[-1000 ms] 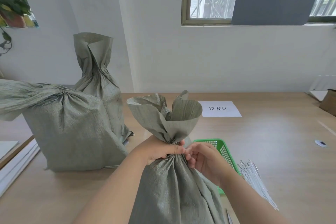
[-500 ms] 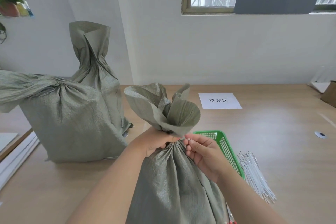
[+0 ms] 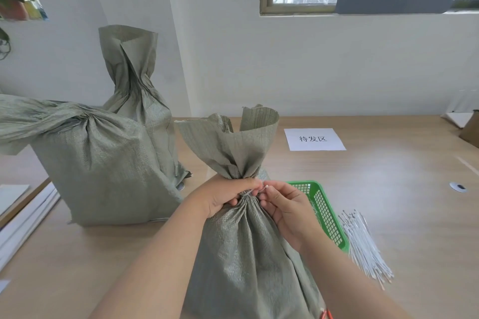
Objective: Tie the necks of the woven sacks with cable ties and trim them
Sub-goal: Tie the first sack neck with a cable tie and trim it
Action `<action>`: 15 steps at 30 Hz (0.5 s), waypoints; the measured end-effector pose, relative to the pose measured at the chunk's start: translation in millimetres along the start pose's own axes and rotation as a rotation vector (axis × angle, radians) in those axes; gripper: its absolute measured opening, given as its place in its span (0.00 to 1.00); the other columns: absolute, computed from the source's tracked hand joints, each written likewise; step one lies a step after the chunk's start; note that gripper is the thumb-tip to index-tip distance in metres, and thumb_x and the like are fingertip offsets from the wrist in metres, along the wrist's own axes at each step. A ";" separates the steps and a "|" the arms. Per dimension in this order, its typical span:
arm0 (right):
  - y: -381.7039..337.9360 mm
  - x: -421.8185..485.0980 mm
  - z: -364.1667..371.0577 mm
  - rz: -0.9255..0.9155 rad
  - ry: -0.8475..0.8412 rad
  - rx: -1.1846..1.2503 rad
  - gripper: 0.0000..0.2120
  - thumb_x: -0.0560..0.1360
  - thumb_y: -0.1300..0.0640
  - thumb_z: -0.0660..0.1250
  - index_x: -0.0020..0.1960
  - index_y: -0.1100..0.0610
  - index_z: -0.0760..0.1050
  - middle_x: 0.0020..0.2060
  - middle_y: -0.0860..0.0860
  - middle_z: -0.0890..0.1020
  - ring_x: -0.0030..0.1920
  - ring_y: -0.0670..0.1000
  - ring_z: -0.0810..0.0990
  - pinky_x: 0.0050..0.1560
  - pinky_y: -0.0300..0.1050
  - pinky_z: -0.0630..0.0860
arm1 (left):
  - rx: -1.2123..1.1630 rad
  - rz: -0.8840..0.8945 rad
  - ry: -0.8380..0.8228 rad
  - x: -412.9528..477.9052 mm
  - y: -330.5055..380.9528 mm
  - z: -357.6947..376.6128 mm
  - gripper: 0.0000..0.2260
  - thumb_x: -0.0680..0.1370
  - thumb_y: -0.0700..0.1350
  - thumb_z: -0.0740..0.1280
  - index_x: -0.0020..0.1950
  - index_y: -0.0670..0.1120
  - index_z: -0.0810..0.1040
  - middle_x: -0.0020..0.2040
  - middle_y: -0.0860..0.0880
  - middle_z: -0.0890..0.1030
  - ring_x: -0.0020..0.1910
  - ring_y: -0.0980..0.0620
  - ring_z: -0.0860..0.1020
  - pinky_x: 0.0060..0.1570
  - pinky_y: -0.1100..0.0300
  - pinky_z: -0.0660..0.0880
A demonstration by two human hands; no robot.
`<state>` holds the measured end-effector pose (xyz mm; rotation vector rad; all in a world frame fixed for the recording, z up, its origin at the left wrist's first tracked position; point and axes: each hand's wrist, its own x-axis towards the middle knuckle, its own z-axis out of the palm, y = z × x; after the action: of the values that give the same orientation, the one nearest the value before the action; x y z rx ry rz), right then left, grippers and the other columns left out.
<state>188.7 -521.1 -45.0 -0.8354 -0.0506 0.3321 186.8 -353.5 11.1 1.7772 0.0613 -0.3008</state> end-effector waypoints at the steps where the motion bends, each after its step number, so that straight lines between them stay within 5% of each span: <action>1: 1.2 -0.9 1.0 -0.020 0.008 0.001 0.10 0.71 0.67 0.69 0.52 0.70 0.79 0.43 0.64 0.83 0.38 0.52 0.83 0.42 0.39 0.83 | 0.005 -0.006 0.006 -1.1 1.4 0.5 0.08 0.78 0.46 0.70 0.38 0.50 0.83 0.35 0.55 0.80 0.31 0.62 0.73 0.27 0.68 0.63; 6: 4.9 -7.0 9.9 -0.083 0.035 -0.022 0.09 0.71 0.66 0.70 0.50 0.70 0.80 0.44 0.64 0.84 0.41 0.54 0.84 0.46 0.42 0.83 | 0.039 -0.015 0.021 -3.1 6.7 2.8 0.05 0.68 0.51 0.69 0.35 0.51 0.79 0.33 0.55 0.78 0.30 0.61 0.72 0.29 0.66 0.63; 15: 5.1 -8.6 13.6 -0.112 0.037 -0.041 0.08 0.72 0.66 0.70 0.50 0.68 0.80 0.43 0.64 0.84 0.42 0.54 0.83 0.46 0.41 0.82 | 0.048 -0.009 0.020 -2.7 6.8 3.6 0.06 0.67 0.52 0.69 0.35 0.51 0.79 0.33 0.54 0.77 0.31 0.62 0.72 0.29 0.67 0.64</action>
<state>176.8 -510.9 -38.9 -0.8757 -0.0697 0.2112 185.0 -358.2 17.5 1.8282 0.0772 -0.2937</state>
